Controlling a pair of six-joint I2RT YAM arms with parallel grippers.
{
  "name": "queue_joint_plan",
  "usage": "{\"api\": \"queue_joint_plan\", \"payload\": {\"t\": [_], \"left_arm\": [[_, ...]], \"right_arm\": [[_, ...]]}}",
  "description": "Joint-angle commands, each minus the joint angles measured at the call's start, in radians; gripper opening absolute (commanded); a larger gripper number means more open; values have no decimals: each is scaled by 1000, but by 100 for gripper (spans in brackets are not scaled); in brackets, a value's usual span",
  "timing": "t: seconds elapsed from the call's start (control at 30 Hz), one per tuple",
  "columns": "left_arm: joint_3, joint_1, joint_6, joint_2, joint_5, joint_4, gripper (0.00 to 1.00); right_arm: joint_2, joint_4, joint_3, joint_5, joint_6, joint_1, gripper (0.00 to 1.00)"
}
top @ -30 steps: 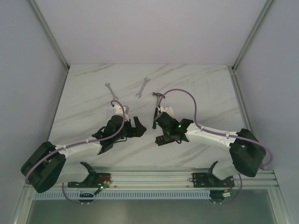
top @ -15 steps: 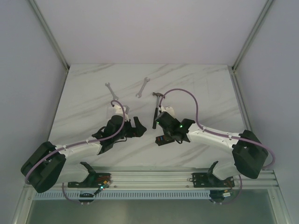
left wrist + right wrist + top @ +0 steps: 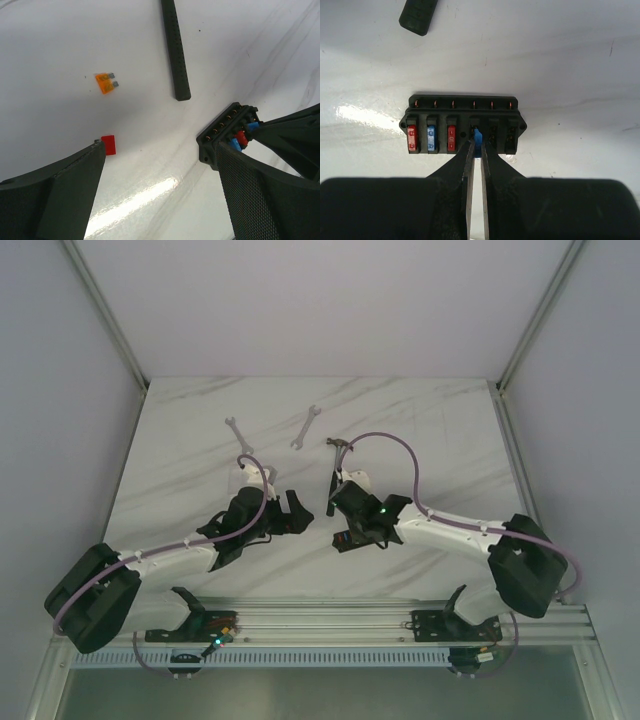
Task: Snap on the fuse box
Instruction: Install the fuse at the fuse box base.
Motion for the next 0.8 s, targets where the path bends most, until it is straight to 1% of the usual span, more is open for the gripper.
{"api": "queue_joint_plan", "payload": {"t": [0.0, 0.57, 0.77], "left_arm": [[17, 4, 3, -12, 8, -7, 100], [25, 4, 3, 6, 14, -7, 100], [31, 4, 2, 11, 16, -9, 100]], "right_arm": [[20, 14, 12, 7, 9, 11, 0], [75, 11, 27, 0, 11, 12, 0], [63, -13, 54, 20, 6, 12, 0]]}}
